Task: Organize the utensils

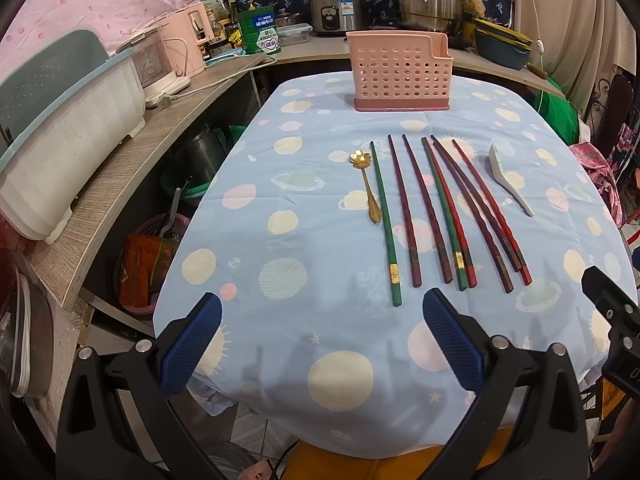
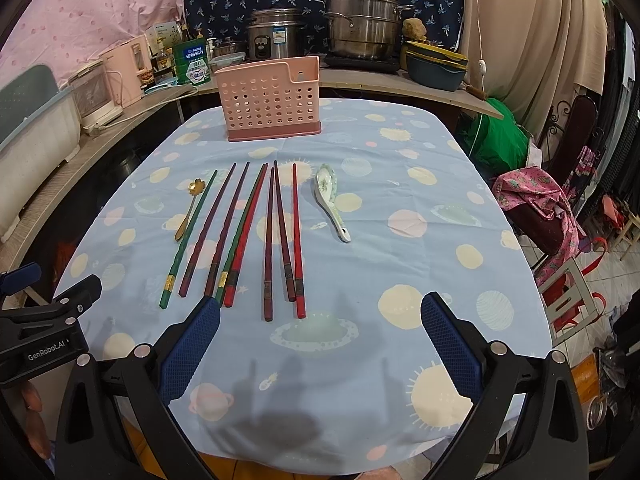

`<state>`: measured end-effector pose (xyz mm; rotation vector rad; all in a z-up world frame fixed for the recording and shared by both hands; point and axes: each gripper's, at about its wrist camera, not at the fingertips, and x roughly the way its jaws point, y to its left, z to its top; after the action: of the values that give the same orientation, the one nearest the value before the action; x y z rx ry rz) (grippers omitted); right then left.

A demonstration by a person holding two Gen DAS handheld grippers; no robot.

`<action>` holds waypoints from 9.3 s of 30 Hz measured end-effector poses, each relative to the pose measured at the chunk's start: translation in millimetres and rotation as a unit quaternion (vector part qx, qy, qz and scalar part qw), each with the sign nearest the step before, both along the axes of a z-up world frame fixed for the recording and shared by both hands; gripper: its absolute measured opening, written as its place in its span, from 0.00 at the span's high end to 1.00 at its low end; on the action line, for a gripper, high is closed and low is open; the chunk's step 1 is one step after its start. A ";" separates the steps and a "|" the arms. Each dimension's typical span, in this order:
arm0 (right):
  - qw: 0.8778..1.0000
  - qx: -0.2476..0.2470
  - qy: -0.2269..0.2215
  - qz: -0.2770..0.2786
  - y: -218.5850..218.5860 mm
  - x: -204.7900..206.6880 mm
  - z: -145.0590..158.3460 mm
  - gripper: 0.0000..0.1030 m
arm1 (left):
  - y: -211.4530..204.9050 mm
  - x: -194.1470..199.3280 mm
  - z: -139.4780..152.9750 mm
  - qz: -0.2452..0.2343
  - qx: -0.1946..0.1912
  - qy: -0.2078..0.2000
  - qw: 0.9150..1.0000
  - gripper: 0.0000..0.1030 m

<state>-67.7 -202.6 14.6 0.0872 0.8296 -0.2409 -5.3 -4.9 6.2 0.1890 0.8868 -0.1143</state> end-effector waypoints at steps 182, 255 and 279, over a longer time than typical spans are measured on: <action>0.995 0.100 0.025 -0.006 -83.4 73.1 -55.4 0.64 | 6.7 118.0 13.5 -0.018 -0.155 0.004 0.988 0.99; 0.989 0.083 -0.114 0.037 -111.8 363.6 96.9 0.93 | -65.5 349.2 146.8 -0.061 -0.208 -0.040 0.975 0.99; 0.991 0.081 -0.094 0.049 -99.0 354.0 70.9 0.77 | -43.5 349.5 107.9 -0.021 -0.191 -0.035 0.981 0.69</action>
<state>286.3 -301.6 85.5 0.2165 0.6619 -0.0703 344.2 -48.4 114.1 -0.1465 0.7761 -0.3115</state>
